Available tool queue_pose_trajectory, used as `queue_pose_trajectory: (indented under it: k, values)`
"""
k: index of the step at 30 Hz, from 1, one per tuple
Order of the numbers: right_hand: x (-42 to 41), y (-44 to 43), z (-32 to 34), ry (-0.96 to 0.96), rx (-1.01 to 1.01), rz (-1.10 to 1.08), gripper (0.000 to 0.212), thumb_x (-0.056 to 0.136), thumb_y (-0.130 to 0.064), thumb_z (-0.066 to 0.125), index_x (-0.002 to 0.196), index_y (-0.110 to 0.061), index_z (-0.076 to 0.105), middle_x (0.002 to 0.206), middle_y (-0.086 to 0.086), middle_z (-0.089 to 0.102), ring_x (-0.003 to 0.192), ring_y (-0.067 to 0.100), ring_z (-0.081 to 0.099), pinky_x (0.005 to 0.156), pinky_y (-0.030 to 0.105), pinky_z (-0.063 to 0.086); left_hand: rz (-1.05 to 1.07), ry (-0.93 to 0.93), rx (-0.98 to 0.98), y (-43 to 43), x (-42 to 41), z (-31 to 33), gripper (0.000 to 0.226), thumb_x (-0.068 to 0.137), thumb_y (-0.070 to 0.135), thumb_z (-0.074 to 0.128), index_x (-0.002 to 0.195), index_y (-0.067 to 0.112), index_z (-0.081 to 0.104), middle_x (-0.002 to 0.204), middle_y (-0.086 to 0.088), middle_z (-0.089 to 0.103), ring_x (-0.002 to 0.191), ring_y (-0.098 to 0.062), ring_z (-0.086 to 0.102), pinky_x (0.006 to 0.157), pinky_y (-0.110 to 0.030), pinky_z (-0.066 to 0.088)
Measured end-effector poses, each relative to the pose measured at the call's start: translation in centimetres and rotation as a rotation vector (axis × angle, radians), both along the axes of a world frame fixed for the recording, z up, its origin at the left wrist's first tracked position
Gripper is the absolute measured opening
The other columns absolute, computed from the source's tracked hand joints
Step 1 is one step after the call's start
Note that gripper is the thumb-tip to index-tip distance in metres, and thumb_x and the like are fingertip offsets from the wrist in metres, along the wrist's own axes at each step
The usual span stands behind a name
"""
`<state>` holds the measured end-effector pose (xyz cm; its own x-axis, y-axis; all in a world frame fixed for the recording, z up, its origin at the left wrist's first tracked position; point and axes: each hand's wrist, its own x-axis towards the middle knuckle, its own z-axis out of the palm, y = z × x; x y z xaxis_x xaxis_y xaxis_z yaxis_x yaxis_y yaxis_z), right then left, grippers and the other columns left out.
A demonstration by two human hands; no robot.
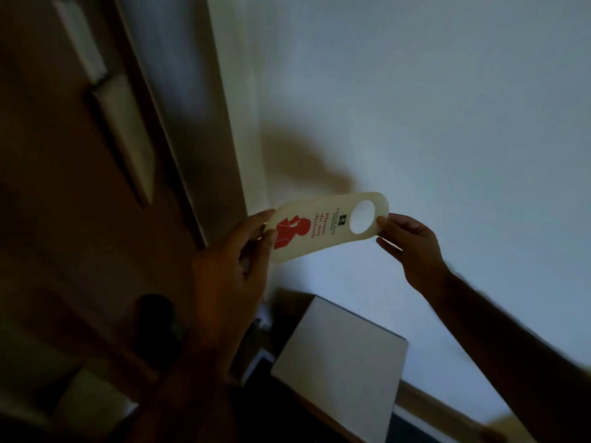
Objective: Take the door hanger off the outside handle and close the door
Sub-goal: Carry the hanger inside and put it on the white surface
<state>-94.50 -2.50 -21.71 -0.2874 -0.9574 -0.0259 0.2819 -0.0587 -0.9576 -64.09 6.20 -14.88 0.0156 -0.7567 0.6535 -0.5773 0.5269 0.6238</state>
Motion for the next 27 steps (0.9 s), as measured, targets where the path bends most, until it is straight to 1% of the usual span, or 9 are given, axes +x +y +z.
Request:
queue_pose_trajectory:
  k: [4, 9, 11, 13, 16, 19, 21, 25, 27]
  values:
    - [-3.5, -2.7, -9.2, 0.041, 0.216, -0.154, 0.028, 0.083, -0.015, 0.088, 0.106, -0.003, 0.077, 0.092, 0.011, 0.076, 0.084, 0.019, 0.073, 0.07, 0.022, 0.063, 0.025, 0.063, 0.232, -7.0, -3.6, -9.9, 0.028, 0.099, 0.022, 0.067, 0.126, 0.019, 0.068, 0.12, 0.004, 0.071, 0.098, 0.0, 0.065, 0.073, 0.003, 0.049]
    - [-6.3, -4.0, -22.5, 0.062, 0.476, -0.248, 0.014, 0.081, -0.01, 0.088, 0.093, -0.011, 0.08, 0.091, 0.013, 0.077, 0.082, 0.023, 0.074, 0.064, 0.018, 0.062, 0.142, 0.217, 0.596, -12.4, -6.1, -25.3, 0.03, 0.094, 0.024, 0.073, 0.123, 0.019, 0.07, 0.113, 0.008, 0.069, 0.08, 0.008, 0.064, 0.063, -0.023, 0.064]
    - [-7.4, -4.0, -28.9, 0.091, 0.568, -0.258, 0.011, 0.081, -0.01, 0.088, 0.086, -0.017, 0.081, 0.088, 0.012, 0.079, 0.078, 0.022, 0.075, 0.063, 0.018, 0.062, 0.2, 0.261, 0.735, -14.0, -6.9, -32.4, 0.029, 0.093, 0.022, 0.074, 0.121, 0.016, 0.072, 0.113, 0.001, 0.073, 0.075, 0.007, 0.065, 0.06, -0.022, 0.063]
    - [-7.9, -3.2, -33.9, 0.096, 0.636, -0.259, 0.011, 0.083, -0.011, 0.087, 0.086, -0.019, 0.081, 0.09, 0.013, 0.08, 0.072, 0.018, 0.077, 0.063, 0.019, 0.062, 0.222, 0.303, 0.865, -14.5, -7.0, -38.1, 0.029, 0.095, 0.019, 0.072, 0.123, 0.012, 0.072, 0.119, -0.006, 0.074, 0.084, -0.004, 0.071, 0.061, -0.019, 0.062]
    - [-8.3, -2.5, -42.7, 0.1, 0.739, -0.236, 0.011, 0.087, -0.01, 0.083, 0.087, -0.019, 0.077, 0.098, 0.015, 0.078, 0.085, 0.024, 0.077, 0.077, 0.029, 0.064, 0.244, 0.326, 1.067, -14.6, -7.8, -47.4, 0.029, 0.097, 0.009, 0.068, 0.126, 0.007, 0.07, 0.125, -0.013, 0.072, 0.098, -0.024, 0.073, 0.076, -0.039, 0.067]
    - [-8.3, -1.5, -49.6, 0.038, 0.837, -0.153, 0.008, 0.092, -0.014, 0.079, 0.093, -0.017, 0.072, 0.102, 0.013, 0.074, 0.097, 0.027, 0.072, 0.089, 0.038, 0.058, 0.291, 0.338, 1.171, -14.2, -8.1, -54.8, 0.029, 0.095, 0.003, 0.068, 0.124, 0.003, 0.068, 0.123, -0.015, 0.071, 0.09, -0.022, 0.071, 0.075, -0.04, 0.065]
    - [-8.1, -1.1, -54.3, 0.061, 0.873, -0.066, 0.016, 0.093, -0.02, 0.078, 0.105, -0.013, 0.07, 0.108, 0.011, 0.072, 0.102, 0.025, 0.069, 0.091, 0.039, 0.055, 0.322, 0.312, 1.205, -14.2, -8.2, -60.0, 0.028, 0.094, 0.0, 0.069, 0.122, 0.002, 0.068, 0.12, -0.016, 0.071, 0.096, -0.027, 0.071, 0.07, -0.037, 0.064]
    - [-7.6, -0.5, -59.9, 0.147, 0.902, -0.062, 0.036, 0.092, -0.023, 0.079, 0.121, -0.005, 0.07, 0.104, 0.005, 0.069, 0.095, 0.017, 0.065, 0.086, 0.037, 0.055, 0.332, 0.247, 1.264, -14.3, -7.8, -66.2, 0.027, 0.094, 0.002, 0.07, 0.121, 0.003, 0.07, 0.119, -0.017, 0.073, 0.107, -0.034, 0.071, 0.087, -0.053, 0.064]
    - [-7.4, -0.3, -62.1, 0.219, 0.917, -0.058, 0.031, 0.092, -0.027, 0.079, 0.116, -0.009, 0.073, 0.097, -0.002, 0.068, 0.091, 0.015, 0.065, 0.082, 0.036, 0.056, 0.328, 0.204, 1.273, -14.4, -7.7, -68.8, 0.029, 0.094, 0.004, 0.071, 0.123, 0.003, 0.07, 0.12, -0.017, 0.073, 0.105, -0.033, 0.072, 0.085, -0.053, 0.065]
